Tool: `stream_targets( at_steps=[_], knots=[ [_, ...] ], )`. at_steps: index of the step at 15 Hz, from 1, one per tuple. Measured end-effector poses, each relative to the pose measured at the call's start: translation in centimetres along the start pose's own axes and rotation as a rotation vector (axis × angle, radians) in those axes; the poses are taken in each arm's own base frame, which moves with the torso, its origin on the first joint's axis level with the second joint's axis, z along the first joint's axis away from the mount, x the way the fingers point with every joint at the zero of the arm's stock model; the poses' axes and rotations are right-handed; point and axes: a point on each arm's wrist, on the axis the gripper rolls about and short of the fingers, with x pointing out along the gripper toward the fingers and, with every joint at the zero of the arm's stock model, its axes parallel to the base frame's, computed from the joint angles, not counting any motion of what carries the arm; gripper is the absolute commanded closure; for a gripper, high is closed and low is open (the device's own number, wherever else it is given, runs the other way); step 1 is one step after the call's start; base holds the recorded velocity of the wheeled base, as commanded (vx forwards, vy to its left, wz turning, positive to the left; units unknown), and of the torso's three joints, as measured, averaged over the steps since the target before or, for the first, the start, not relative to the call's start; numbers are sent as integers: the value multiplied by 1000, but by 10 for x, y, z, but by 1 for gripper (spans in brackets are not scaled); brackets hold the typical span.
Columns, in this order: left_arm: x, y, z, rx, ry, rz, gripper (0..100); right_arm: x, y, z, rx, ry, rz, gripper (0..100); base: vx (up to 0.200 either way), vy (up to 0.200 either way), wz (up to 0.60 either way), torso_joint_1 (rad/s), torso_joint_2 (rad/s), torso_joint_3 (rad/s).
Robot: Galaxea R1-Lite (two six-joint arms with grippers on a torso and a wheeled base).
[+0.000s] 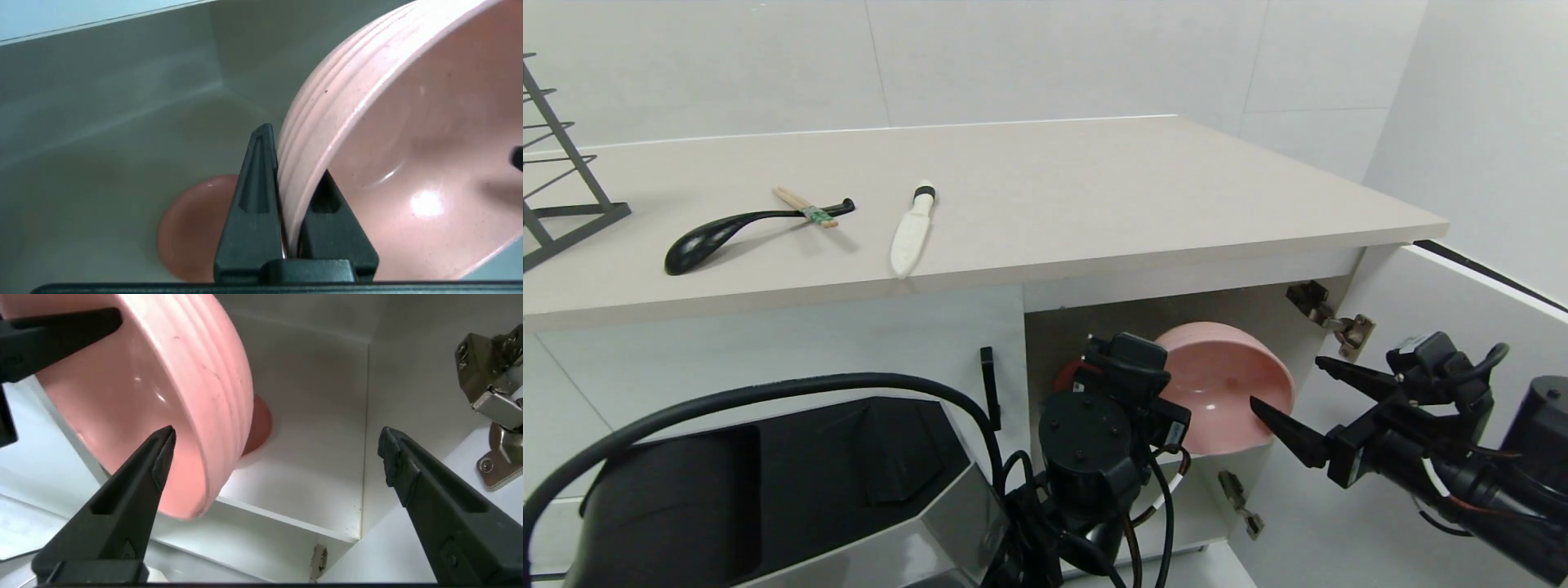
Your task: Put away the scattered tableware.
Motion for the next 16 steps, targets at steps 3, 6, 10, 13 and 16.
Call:
stream_targets(
  at_steps=[3,6,10,13,16],
  knots=[
    [1,-1,2,-13,-23,1,100,0,-2,0,3,1,-10,0,0,0,0,0,0,0],
    [2,-1,0,-11,-22,1,100,0,-2,0,3,1,-10,0,0,0,0,0,0,0],
    [-2,-9,-1,-15,-29,-31,100,0,-1,0,1,-1,-1,100,0,0,0,0,0,0],
    [-4,-13,-1,-18,-34,-49,100,1,1,1,1,-3,0,100,0,0,0,0,0,0],
    [-5,-12,0,-24,-45,-51,0,1,4,1,-3,-5,18,100,0,0,0,0,0,0]
  ],
)
